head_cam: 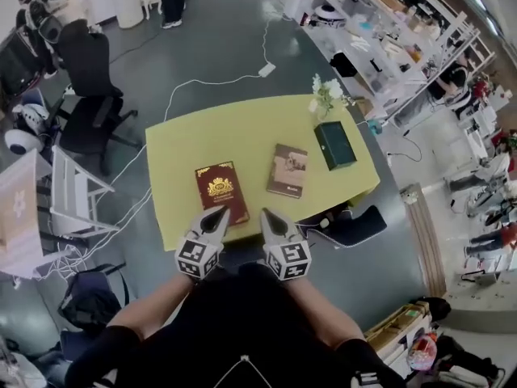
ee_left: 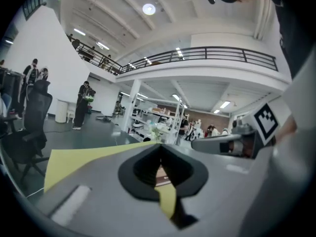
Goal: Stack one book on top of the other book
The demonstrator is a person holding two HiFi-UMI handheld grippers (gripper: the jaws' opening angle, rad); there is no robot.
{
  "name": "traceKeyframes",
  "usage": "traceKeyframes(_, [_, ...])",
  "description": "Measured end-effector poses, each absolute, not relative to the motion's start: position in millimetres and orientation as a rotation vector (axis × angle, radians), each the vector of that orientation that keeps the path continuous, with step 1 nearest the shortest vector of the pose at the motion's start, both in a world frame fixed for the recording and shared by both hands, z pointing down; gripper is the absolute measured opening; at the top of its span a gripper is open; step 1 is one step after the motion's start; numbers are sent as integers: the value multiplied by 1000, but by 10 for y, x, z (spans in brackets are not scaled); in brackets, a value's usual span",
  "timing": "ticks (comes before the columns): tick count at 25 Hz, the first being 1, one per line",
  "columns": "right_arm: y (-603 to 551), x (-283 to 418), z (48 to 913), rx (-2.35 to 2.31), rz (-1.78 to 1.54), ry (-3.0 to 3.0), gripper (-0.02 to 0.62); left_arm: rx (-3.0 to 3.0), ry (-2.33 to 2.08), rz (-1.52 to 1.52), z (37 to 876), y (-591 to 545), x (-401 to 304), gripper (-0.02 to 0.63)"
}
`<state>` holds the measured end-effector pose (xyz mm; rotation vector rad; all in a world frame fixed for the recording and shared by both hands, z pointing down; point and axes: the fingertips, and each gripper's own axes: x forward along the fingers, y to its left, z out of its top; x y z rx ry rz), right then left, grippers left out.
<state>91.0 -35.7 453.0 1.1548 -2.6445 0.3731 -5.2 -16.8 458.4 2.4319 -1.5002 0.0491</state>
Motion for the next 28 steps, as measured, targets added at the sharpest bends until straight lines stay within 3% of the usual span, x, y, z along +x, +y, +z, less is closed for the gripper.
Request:
traceKeyframes(12, [-738,1950,4687,1458,457,-2507,2,2515,-1288,130,4771,-652,757,8])
traceKeyframes(26, [-2305,2677,5702,1320,736,-2462,3,2303,-1415,253,5598,-1902,1312,10])
traceKeyframes(28, [-2527,2767,5939,1317,787,-2448,3,2262,-1409,254,5804,-2097,1351,84])
